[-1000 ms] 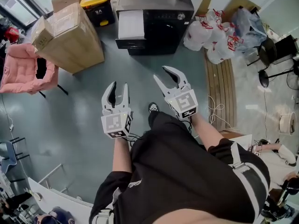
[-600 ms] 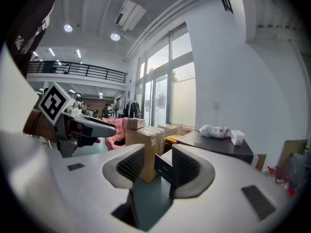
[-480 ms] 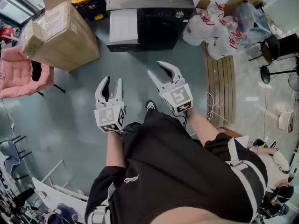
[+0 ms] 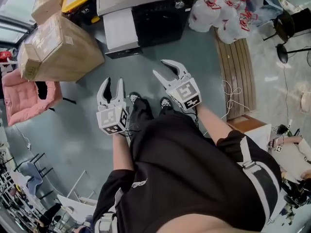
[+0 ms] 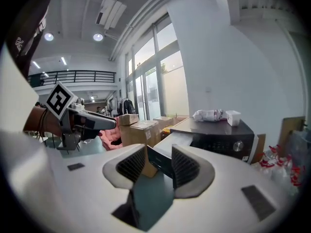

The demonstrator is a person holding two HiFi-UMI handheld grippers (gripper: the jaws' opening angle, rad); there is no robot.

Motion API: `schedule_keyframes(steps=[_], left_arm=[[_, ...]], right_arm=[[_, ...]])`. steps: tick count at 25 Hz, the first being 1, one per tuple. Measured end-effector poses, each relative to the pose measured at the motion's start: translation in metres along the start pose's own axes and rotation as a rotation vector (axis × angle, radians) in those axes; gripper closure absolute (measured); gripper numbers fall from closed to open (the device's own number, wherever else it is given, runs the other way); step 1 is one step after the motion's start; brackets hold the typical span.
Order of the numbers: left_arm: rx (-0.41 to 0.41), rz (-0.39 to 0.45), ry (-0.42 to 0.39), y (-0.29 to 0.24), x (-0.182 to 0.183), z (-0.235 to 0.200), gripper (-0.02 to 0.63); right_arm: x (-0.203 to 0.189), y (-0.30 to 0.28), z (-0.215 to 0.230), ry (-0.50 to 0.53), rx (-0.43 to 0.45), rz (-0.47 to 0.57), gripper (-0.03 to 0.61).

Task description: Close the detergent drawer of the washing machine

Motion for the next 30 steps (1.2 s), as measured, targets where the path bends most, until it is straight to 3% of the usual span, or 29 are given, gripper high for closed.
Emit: schedule_keyframes(steps=[6, 11, 19, 25, 30], left_arm=[[-0.041, 0.006, -0.011, -0.037, 0.015, -0.043, 0.423], [-0.136, 0.023, -0.081, -0.068, 0.044, -0.082, 0.419], [-0.259, -0.025, -0.109, -0.111, 0.058, -0.173, 0.419], [-0.37, -0.106, -0.166, -0.142, 0.043, -0.187, 0.417], [-0.393, -0.188, -0.137, -0.159, 0.018, -0.183, 0.405]], right_arm=[[0.014, -0.036, 0.004, -0.009, -0.021, -0.035, 0.404], [0.031, -0.069, 0.008, -0.03, -0.092, -0.07, 0.405], [0.059, -0.129, -0.004, -0.122, -0.2, -0.122, 0.408], [0.049, -0.154, -0.009, -0.178, -0.26, -0.17, 0.408], [0.028, -0.16, -0.005, -0.203, -0.258, -0.222, 0.41]])
Point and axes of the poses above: the fingertips, and each gripper's own axes: y backward along the fingers, z to its right, x out of its top, the point moved 6 cm from there along y, backward along the fingers, and after that the axes turned 14 degrees about -z, right-handed, at the moved point
